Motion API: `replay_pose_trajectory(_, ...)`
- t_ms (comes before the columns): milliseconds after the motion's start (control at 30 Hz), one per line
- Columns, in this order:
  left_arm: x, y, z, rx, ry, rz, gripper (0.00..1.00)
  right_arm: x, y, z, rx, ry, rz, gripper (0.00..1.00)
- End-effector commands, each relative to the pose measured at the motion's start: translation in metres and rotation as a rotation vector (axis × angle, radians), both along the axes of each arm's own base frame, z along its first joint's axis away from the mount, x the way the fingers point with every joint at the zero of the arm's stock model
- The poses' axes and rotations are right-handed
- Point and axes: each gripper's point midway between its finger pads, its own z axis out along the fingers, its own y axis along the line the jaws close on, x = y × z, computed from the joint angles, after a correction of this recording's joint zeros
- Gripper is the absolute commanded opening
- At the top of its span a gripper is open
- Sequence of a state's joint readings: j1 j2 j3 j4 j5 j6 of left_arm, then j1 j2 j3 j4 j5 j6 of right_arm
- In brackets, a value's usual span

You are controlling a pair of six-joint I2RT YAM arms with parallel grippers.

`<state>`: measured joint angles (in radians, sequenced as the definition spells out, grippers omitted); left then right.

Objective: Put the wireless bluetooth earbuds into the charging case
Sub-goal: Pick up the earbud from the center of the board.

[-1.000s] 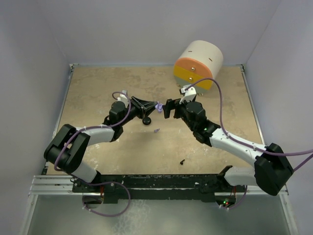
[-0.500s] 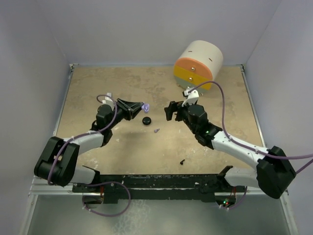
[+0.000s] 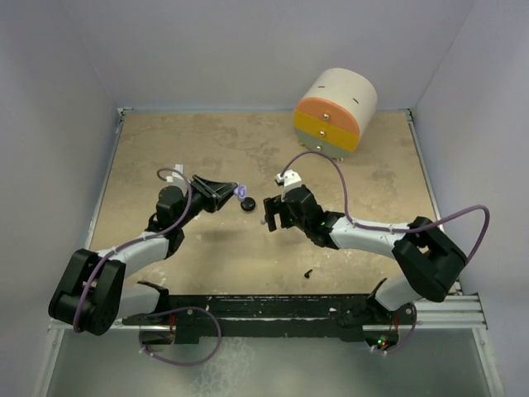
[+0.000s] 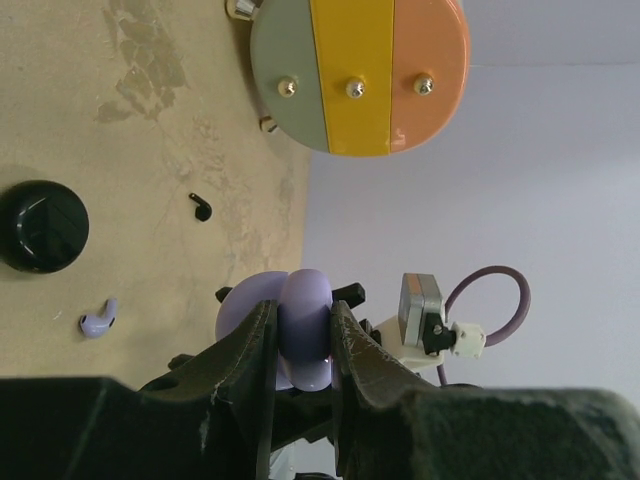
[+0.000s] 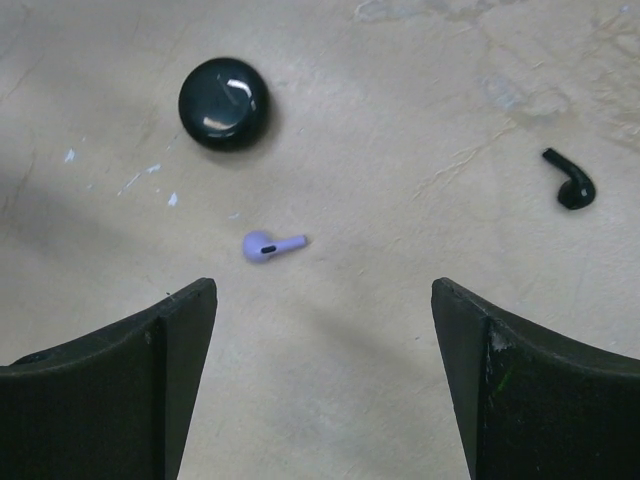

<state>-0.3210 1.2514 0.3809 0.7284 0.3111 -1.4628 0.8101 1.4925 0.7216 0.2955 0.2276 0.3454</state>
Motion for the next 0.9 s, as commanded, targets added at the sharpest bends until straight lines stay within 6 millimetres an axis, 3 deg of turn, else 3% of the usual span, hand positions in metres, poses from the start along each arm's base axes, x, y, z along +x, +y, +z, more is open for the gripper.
replay_pose_trajectory(0, -0.001, 0.006, 0.023, -0.02, -0.082, 0.006, 0.0, -0.006, 0.012, 0.003, -0.02, -0.008, 0.008, 0.9)
replay_pose_trajectory(533, -0.008, 0.022, 0.026, -0.012, -0.077, 0.027, 0.0, -0.01, 0.019, -0.029, -0.168, 0.047, -0.012, 0.9)
replay_pose_trajectory(867, -0.009, 0.023, 0.028, -0.018, -0.079, 0.026, 0.0, -0.005, 0.004, -0.052, -0.269, 0.077, -0.116, 0.9)
